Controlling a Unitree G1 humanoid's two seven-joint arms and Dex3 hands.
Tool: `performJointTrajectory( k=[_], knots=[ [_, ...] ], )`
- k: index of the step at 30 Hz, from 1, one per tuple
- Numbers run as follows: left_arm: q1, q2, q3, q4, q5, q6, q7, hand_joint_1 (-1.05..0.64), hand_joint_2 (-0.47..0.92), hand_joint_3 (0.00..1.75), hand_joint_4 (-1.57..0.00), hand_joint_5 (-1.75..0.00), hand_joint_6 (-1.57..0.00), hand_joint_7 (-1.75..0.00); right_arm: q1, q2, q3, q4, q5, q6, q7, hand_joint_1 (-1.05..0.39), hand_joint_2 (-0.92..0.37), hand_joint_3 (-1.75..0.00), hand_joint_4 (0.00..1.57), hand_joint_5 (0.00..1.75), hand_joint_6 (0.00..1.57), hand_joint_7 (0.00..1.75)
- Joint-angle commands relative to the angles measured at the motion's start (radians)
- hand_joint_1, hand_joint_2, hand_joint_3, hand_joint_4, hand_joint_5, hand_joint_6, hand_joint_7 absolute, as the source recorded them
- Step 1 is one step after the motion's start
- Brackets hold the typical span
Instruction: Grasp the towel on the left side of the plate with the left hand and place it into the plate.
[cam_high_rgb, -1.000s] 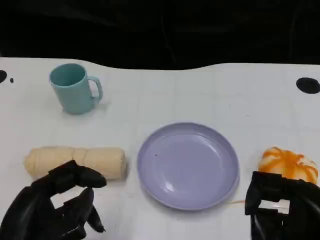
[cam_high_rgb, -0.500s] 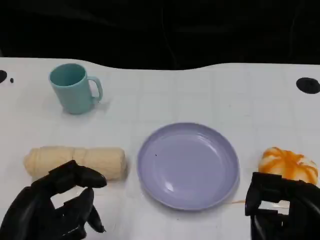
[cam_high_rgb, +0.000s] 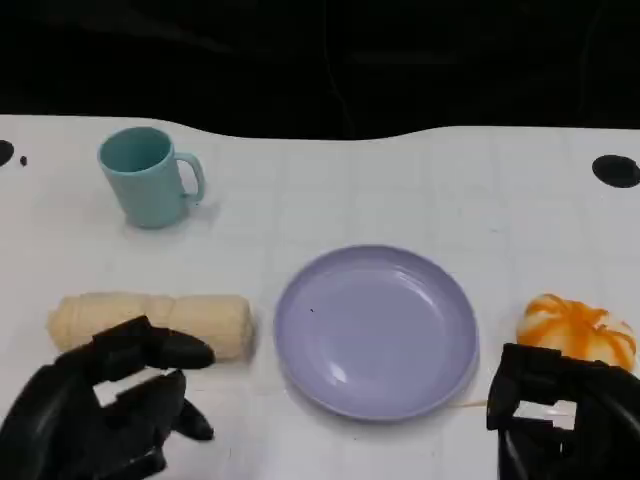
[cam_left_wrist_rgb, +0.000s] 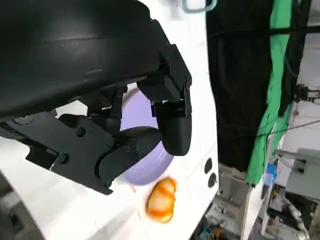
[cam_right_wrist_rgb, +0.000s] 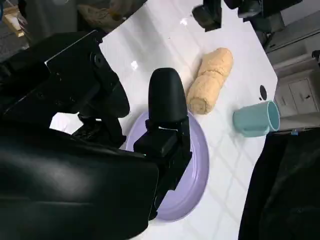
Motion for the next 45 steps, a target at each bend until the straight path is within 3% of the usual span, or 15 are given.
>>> performJointTrajectory(
  k=[1,5,9,15,20,29,45],
  knots=[
    [-0.011,0.071,-0.017,0.032,0.17,-0.159,-0.009,-0.31,0.89,0.25,-0.62,-0.78,-0.77,-0.24,-0.01,-0.001,0.005,-0.007,0.001,0.007,-0.014,0.09,-0.54,-1.43,0.81,1.75,0.67,1.66],
    [-0.013,0.137,-0.05,-0.001,0.341,-0.218,0.011,-0.36,0.92,0.15,-0.52,-0.5,-0.62,-0.04,-0.02,-0.005,0.01,-0.014,0.005,0.024,-0.02,0.1,-0.56,-1.43,0.8,1.75,0.66,1.67],
    [-0.023,0.205,-0.106,-0.037,0.623,-0.271,0.06,-0.42,0.92,0.05,-0.42,-0.33,-0.49,0.0,-0.025,-0.011,0.014,-0.02,0.001,0.029,-0.019,0.1,-0.56,-1.42,0.81,1.75,0.65,1.67],
    [-0.097,0.303,-0.182,-0.037,0.942,-0.247,0.014,-0.51,0.92,0.05,-0.31,-0.23,-0.35,0.0,-0.023,-0.012,0.01,-0.028,0.002,0.04,-0.024,0.1,-0.53,-1.43,0.81,1.75,0.65,1.68],
    [-0.199,0.343,-0.258,0.047,1.139,-0.233,-0.029,-0.59,0.92,0.04,-0.25,-0.2,-0.23,0.0,-0.019,-0.009,0.007,-0.029,0.005,0.038,-0.023,0.1,-0.53,-1.44,0.81,1.75,0.65,1.68],
    [-0.391,0.319,-0.373,0.272,1.323,-0.168,-0.099,-0.6,0.91,0.01,-0.22,-0.19,-0.18,0.0,-0.017,-0.012,0.016,-0.025,-0.003,0.024,-0.016,0.08,-0.53,-1.45,0.82,1.75,0.65,1.67],
    [-0.65,0.231,-0.537,0.778,1.344,-0.187,-0.023,-0.57,0.87,0.0,-0.35,-0.17,-0.28,-0.02,-0.009,-0.014,0.021,-0.028,-0.006,0.013,-0.015,0.09,-0.51,-1.47,0.81,1.75,0.66,1.66]
  ],
)
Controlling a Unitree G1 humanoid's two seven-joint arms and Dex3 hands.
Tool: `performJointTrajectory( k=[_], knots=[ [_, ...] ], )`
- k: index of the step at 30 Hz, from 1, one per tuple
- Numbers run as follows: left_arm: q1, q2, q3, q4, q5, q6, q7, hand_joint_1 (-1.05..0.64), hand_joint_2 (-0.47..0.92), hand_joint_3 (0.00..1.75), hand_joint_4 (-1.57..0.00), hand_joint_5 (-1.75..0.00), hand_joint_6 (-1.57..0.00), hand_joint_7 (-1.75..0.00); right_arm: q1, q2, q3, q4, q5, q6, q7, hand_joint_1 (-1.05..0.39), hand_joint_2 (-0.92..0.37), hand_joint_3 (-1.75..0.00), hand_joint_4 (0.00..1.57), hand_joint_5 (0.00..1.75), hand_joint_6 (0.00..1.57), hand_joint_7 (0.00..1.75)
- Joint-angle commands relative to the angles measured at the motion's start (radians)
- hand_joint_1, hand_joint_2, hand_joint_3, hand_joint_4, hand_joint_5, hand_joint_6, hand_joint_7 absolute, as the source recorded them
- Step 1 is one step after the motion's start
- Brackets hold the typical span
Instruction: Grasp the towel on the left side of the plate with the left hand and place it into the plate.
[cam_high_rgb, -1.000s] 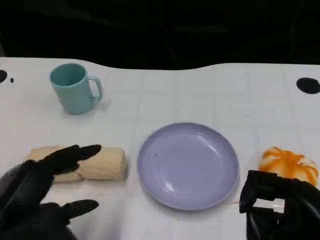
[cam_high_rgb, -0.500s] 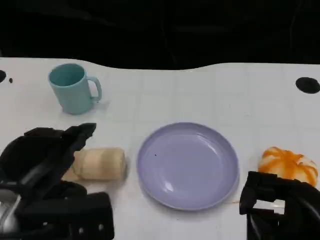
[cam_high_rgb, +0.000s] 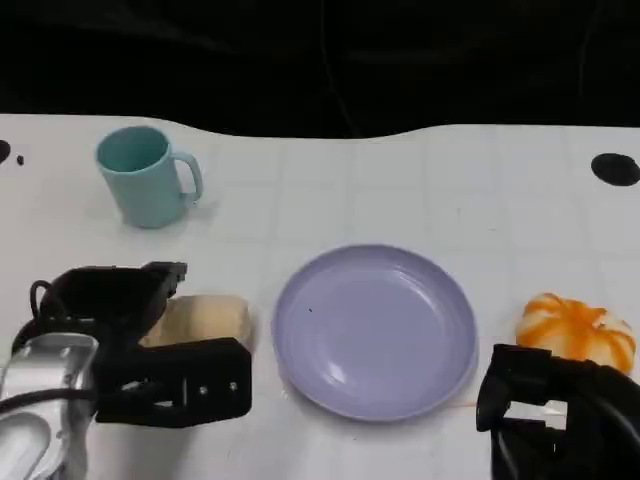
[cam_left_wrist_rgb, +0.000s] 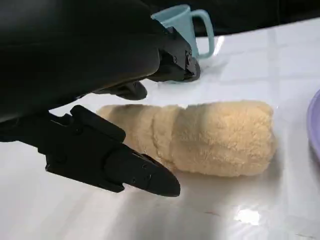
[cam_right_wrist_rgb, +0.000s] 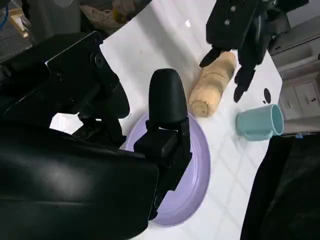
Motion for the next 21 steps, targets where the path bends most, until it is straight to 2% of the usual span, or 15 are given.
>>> performJointTrajectory(
  k=[1,4,7,8,9,10,11,13,14,15,16,17,18,21],
  knots=[
    [-0.051,-0.014,-0.032,0.117,-0.011,-0.026,0.047,-0.56,0.87,0.0,-0.37,-0.16,-0.3,-0.03,0.006,-0.007,-0.001,-0.007,-0.002,-0.015,0.002,0.09,-0.51,-1.47,0.81,1.75,0.66,1.66],
    [-0.082,-0.03,-0.051,0.198,-0.027,-0.041,0.055,-0.54,0.89,0.01,-0.38,-0.14,-0.3,-0.02,0.009,-0.006,0.0,-0.01,-0.003,-0.011,-0.003,0.09,-0.51,-1.47,0.8,1.75,0.66,1.66],
    [-0.101,-0.05,-0.052,0.284,-0.061,-0.061,0.083,-0.44,0.92,0.04,-0.47,-0.15,-0.45,-0.06,0.009,-0.006,-0.001,-0.012,-0.001,-0.008,-0.004,0.09,-0.51,-1.47,0.8,1.75,0.66,1.65],
    [-0.102,-0.055,-0.05,0.311,-0.075,-0.072,0.104,-0.4,0.92,0.05,-0.54,-0.18,-0.51,-0.08,0.01,-0.005,0.0,-0.012,-0.001,-0.009,-0.004,0.09,-0.51,-1.47,0.8,1.75,0.66,1.65],
    [-0.099,-0.058,-0.046,0.337,-0.088,-0.087,0.139,-0.33,0.92,0.1,-0.65,-0.47,-0.64,-0.08,0.01,-0.005,0.0,-0.012,0.0,-0.011,-0.003,0.09,-0.51,-1.47,0.8,1.75,0.66,1.65],
    [-0.095,-0.06,-0.041,0.361,-0.103,-0.108,0.178,-0.29,0.92,0.15,-0.64,-0.79,-0.73,-0.06,0.011,-0.005,0.0,-0.013,0.0,-0.011,-0.002,0.09,-0.51,-1.47,0.8,1.75,0.66,1.65],
    [-0.087,-0.061,-0.033,0.383,-0.123,-0.137,0.223,-0.27,0.92,0.2,-0.67,-0.95,-0.83,-0.08,0.01,-0.005,0.0,-0.016,0.001,-0.006,-0.005,0.09,-0.51,-1.47,0.8,1.75,0.66,1.65],
    [-0.078,-0.056,-0.03,0.409,-0.144,-0.178,0.286,-0.27,0.92,0.2,-0.79,-1.24,-1.05,-0.17,0.008,-0.005,-0.001,-0.019,0.001,-0.001,-0.008,0.09,-0.51,-1.47,0.8,1.75,0.66,1.65],
    [-0.073,-0.051,-0.033,0.415,-0.144,-0.188,0.313,-0.28,0.92,0.16,-0.77,-1.42,-1.1,-0.24,0.007,-0.006,0.0,-0.019,0.001,0.0,-0.008,0.09,-0.51,-1.47,0.8,1.75,0.66,1.65],
    [-0.069,-0.048,-0.036,0.419,-0.141,-0.195,0.337,-0.27,0.92,0.14,-0.74,-1.61,-0.93,-0.79,0.006,-0.007,0.0,-0.019,0.002,0.0,-0.007,0.09,-0.51,-1.47,0.8,1.75,0.66,1.65],
    [-0.064,-0.045,-0.036,0.42,-0.14,-0.202,0.358,-0.26,0.92,0.14,-0.75,-1.68,-0.79,-1.14,0.005,-0.007,0.0,-0.019,0.001,0.002,-0.008,0.09,-0.51,-1.46,0.8,1.75,0.66,1.65],
    [-0.06,-0.043,-0.034,0.417,-0.14,-0.204,0.372,-0.25,0.92,0.15,-0.76,-1.71,-0.69,-1.41,0.005,-0.009,0.001,-0.018,0.0,-0.001,-0.007,0.09,-0.51,-1.46,0.8,1.75,0.66,1.65],
    [-0.055,-0.039,-0.029,0.411,-0.141,-0.209,0.389,-0.26,0.92,0.19,-0.76,-1.73,-0.59,-1.61,0.006,-0.01,0.001,-0.018,0.0,-0.002,-0.006,0.08,-0.51,-1.46,0.81,1.75,0.66,1.66],
    [-0.04,-0.035,-0.013,0.394,-0.147,-0.237,0.46,-0.25,0.92,0.22,-0.78,-1.74,-0.55,-1.73,0.006,-0.012,0.0,-0.017,-0.001,-0.004,-0.004,0.08,-0.51,-1.46,0.81,1.75,0.66,1.66]
  ],
)
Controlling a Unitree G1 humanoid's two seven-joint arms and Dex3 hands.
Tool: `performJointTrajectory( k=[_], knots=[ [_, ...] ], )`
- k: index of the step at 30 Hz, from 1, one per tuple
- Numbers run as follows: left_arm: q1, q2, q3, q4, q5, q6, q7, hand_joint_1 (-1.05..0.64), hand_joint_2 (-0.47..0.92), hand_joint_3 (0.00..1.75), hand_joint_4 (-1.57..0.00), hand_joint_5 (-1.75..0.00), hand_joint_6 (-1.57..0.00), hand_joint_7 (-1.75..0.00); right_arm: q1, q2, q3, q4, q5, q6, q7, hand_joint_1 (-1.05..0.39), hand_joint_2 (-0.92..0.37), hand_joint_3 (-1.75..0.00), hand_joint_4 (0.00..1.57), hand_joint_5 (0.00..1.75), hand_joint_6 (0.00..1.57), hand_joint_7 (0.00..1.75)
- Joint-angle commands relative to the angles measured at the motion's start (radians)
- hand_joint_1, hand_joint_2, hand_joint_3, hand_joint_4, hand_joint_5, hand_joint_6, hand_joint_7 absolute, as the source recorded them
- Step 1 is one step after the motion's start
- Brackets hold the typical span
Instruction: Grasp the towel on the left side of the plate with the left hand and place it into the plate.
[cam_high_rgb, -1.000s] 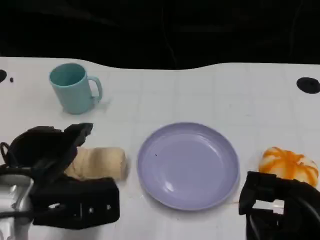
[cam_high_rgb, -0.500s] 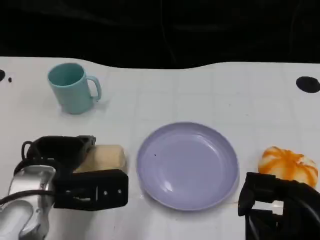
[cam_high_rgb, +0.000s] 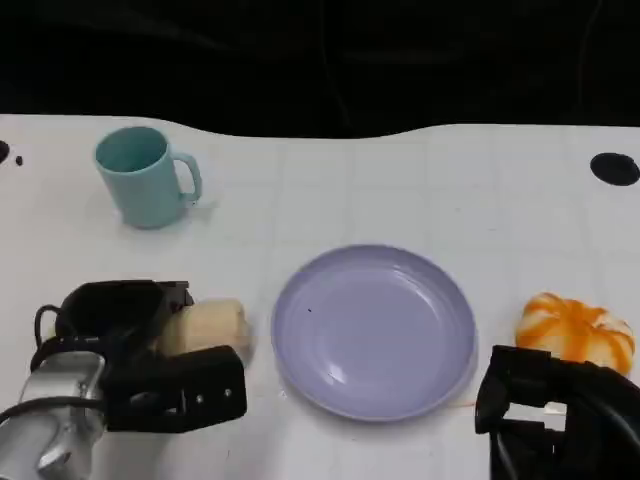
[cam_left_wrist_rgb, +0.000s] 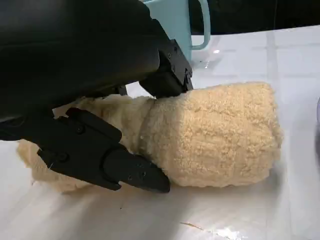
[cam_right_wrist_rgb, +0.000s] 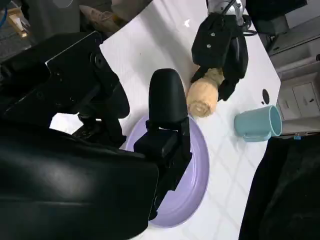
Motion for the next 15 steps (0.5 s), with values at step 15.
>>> performJointTrajectory(
  k=[15],
  knots=[
    [0.07,-0.029,0.069,-0.325,-0.068,-0.018,0.07,-0.23,0.59,0.9,-0.87,-1.75,-0.63,-1.75,0.0,-0.015,-0.004,-0.003,-0.002,-0.006,0.005,0.08,-0.5,-1.46,0.82,1.75,0.66,1.65]
  ],
)
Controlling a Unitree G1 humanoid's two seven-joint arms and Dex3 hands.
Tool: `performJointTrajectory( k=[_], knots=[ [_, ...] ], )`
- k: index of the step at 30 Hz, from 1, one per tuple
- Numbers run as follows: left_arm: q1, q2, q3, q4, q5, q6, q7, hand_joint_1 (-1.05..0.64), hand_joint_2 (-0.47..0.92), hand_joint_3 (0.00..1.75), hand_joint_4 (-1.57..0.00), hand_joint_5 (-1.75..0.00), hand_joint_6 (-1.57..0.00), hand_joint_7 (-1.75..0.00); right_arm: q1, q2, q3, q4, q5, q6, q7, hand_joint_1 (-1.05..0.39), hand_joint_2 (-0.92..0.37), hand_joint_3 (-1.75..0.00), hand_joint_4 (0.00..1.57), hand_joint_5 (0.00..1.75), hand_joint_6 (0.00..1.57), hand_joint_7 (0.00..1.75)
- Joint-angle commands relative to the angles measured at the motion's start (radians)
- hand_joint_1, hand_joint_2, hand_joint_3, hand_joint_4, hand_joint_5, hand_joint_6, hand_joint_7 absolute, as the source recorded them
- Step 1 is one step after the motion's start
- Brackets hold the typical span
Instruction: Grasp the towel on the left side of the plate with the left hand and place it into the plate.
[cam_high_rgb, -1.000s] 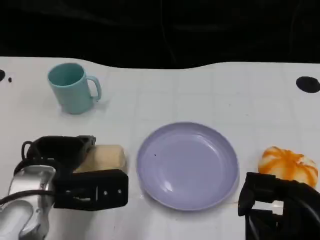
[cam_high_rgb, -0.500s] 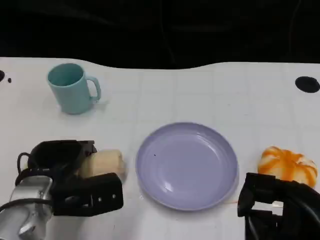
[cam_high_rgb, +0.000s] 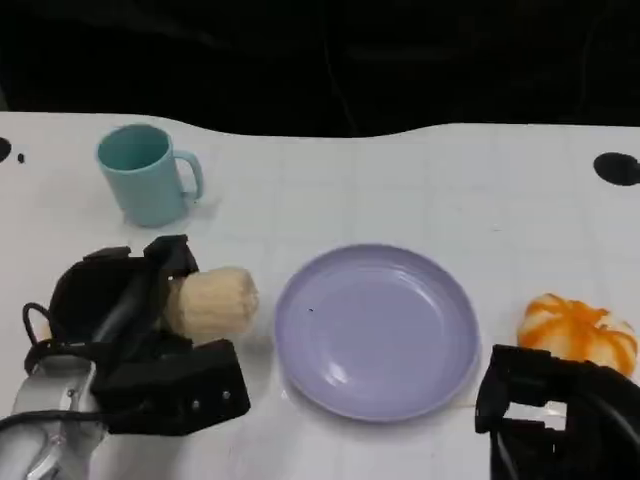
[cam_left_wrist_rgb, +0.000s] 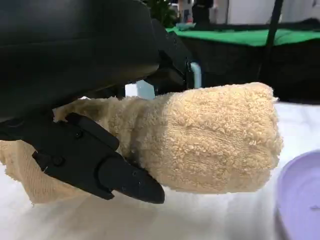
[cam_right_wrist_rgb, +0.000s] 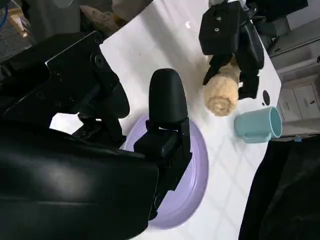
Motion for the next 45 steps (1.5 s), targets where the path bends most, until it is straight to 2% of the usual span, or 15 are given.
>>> performJointTrajectory(
  k=[1,8,17,22,24,25,26,27,30,31,32,33,35,39,45],
  knots=[
    [-0.007,-0.032,-0.007,-0.14,-0.018,0.039,-0.086,-0.23,0.56,0.94,-0.88,-1.75,-0.64,-1.75,0.002,-0.01,-0.004,-0.003,-0.001,-0.006,0.003,0.08,-0.5,-1.46,0.82,1.75,0.66,1.65],
    [-0.057,-0.144,-0.059,-0.294,0.002,0.179,-0.243,-0.26,0.55,0.99,-0.89,-1.75,-0.65,-1.75,0.003,-0.012,-0.003,-0.008,-0.002,0.005,-0.001,0.08,-0.5,-1.46,0.82,1.75,0.67,1.64],
    [-0.125,-0.252,-0.158,-0.281,0.042,0.273,-0.326,-0.2,0.47,0.95,-0.9,-1.75,-0.68,-1.73,0.006,-0.008,-0.007,-0.01,0.006,0.0,0.003,0.08,-0.5,-1.46,0.81,1.75,0.67,1.64],
    [-0.157,-0.286,-0.201,-0.224,0.048,0.29,-0.35,-0.21,0.5,1.01,-0.88,-1.75,-0.76,-1.48,0.007,-0.009,-0.005,-0.017,0.004,0.007,-0.001,0.08,-0.5,-1.47,0.82,1.75,0.67,1.64],
    [-0.17,-0.289,-0.215,-0.212,0.051,0.302,-0.372,-0.23,0.54,0.94,-0.85,-1.75,-0.76,-1.38,0.008,-0.009,-0.003,-0.017,0.002,0.006,-0.002,0.08,-0.5,-1.47,0.82,1.75,0.68,1.64],
    [-0.174,-0.291,-0.219,-0.21,0.05,0.306,-0.382,-0.25,0.6,0.8,-0.8,-1.75,-0.78,-1.25,0.009,-0.008,-0.003,-0.017,0.004,0.004,0.001,0.08,-0.5,-1.46,0.82,1.75,0.68,1.64],
    [-0.176,-0.292,-0.221,-0.21,0.045,0.31,-0.392,-0.27,0.7,0.59,-0.78,-1.66,-0.8,-0.99,0.009,-0.008,-0.002,-0.018,0.005,0.004,0.001,0.08,-0.5,-1.46,0.82,1.75,0.68,1.64],
    [-0.176,-0.292,-0.221,-0.213,0.035,0.311,-0.405,-0.27,0.76,0.46,-0.76,-1.62,-0.82,-0.84,0.008,-0.008,-0.002,-0.02,0.006,0.004,0.001,0.07,-0.5,-1.46,0.82,1.75,0.68,1.64],
    [-0.182,-0.277,-0.232,-0.231,0.024,0.319,-0.476,-0.36,0.89,0.22,-0.53,-1.36,-0.68,-0.49,0.007,-0.008,-0.001,-0.021,0.002,0.006,-0.002,0.08,-0.5,-1.46,0.82,1.75,0.68,1.64],
    [-0.189,-0.267,-0.243,-0.239,0.032,0.33,-0.517,-0.41,0.9,0.21,-0.47,-1.2,-0.62,-0.38,0.007,-0.009,-0.001,-0.02,0.001,0.004,-0.002,0.08,-0.5,-1.46,0.82,1.75,0.68,1.64],
    [-0.195,-0.257,-0.254,-0.249,0.039,0.34,-0.556,-0.5,0.91,0.22,-0.39,-0.81,-0.51,-0.2,0.007,-0.009,-0.001,-0.019,0.002,0.003,-0.001,0.08,-0.5,-1.46,0.82,1.75,0.68,1.64],
    [-0.198,-0.246,-0.264,-0.257,0.044,0.344,-0.587,-0.55,0.92,0.22,-0.39,-0.58,-0.46,-0.11,0.008,-0.009,-0.002,-0.018,0.003,0.002,0.0,0.08,-0.5,-1.46,0.82,1.75,0.68,1.64],
    [-0.198,-0.23,-0.272,-0.27,0.043,0.337,-0.619,-0.68,0.92,0.2,-0.35,-0.3,-0.33,-0.02,0.009,-0.009,-0.003,-0.014,0.003,-0.001,0.003,0.08,-0.5,-1.46,0.82,1.75,0.68,1.64],
    [-0.189,-0.213,-0.27,-0.29,0.036,0.326,-0.636,-0.8,0.92,0.17,-0.25,-0.19,-0.17,0.0,0.008,-0.008,-0.004,-0.011,0.005,-0.001,0.004,0.08,-0.5,-1.45,0.81,1.75,0.69,1.63],
    [-0.174,-0.174,-0.247,-0.331,0.025,0.299,-0.639,-0.86,0.92,0.21,-0.18,-0.16,-0.11,0.0,0.008,-0.007,-0.002,-0.007,0.002,-0.007,0.006,0.07,-0.5,-1.45,0.81,1.75,0.69,1.63]
  ],
)
